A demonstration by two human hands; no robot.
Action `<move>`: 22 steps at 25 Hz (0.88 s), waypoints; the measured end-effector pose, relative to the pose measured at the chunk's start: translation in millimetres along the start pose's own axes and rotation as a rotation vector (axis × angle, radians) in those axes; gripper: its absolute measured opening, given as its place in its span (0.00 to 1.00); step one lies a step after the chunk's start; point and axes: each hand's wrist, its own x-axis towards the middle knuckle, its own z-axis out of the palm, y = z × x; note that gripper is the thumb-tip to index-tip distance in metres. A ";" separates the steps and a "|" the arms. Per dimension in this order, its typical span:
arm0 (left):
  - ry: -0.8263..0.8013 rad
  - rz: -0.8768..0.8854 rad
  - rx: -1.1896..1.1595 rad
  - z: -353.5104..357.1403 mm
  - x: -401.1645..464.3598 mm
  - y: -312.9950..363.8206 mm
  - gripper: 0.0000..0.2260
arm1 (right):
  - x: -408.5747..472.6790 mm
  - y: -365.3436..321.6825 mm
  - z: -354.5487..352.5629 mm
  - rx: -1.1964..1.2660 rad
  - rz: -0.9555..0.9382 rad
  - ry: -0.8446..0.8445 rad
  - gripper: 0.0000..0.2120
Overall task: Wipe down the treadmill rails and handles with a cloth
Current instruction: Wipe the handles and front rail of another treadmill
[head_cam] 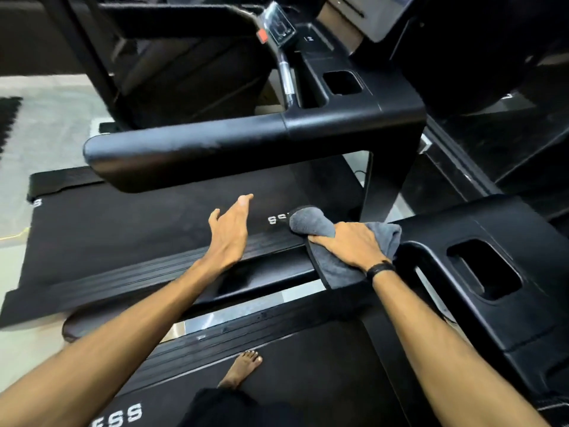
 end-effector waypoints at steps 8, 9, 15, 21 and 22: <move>0.217 -0.155 -0.064 -43.9 -45.9 -14.4 0.26 | -10.7 -58.6 30.8 0.070 -0.198 0.004 0.30; 0.244 -0.174 -0.088 -47.5 -51.7 -13.8 0.25 | -11.6 -63.5 34.0 0.067 -0.210 -0.003 0.30; 0.155 -0.170 0.066 -73.7 -74.4 -12.1 0.23 | -26.8 -79.3 37.9 0.114 -0.176 0.038 0.28; 0.064 -0.066 0.129 -120.5 -77.5 -35.4 0.33 | -46.6 -124.5 40.0 0.136 -0.142 0.055 0.26; 0.042 -0.041 0.135 -133.8 -80.2 -42.3 0.35 | -49.6 -139.1 42.4 0.132 -0.142 0.039 0.27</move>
